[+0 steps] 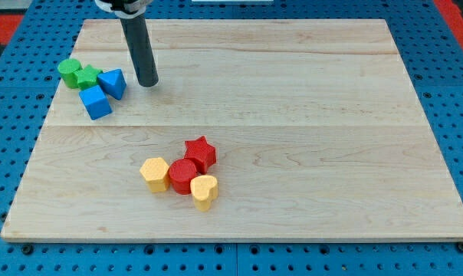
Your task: Push the green circle into the green star
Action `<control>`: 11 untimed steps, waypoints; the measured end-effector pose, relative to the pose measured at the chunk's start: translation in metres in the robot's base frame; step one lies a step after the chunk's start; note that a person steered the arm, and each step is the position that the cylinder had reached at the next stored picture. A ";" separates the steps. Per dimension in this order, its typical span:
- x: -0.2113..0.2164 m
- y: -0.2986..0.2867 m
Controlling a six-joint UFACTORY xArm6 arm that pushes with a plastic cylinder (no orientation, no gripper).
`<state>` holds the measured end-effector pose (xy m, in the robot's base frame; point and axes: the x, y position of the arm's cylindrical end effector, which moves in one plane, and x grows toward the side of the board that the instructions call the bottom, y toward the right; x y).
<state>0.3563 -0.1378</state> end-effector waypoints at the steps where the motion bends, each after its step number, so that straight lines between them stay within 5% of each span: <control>1: -0.003 0.000; 2: -0.007 0.000; 3: -0.059 0.003; 4: -0.087 -0.034; 5: -0.094 -0.144; 6: -0.092 -0.167; 8: 0.014 -0.145; 11: 0.012 -0.079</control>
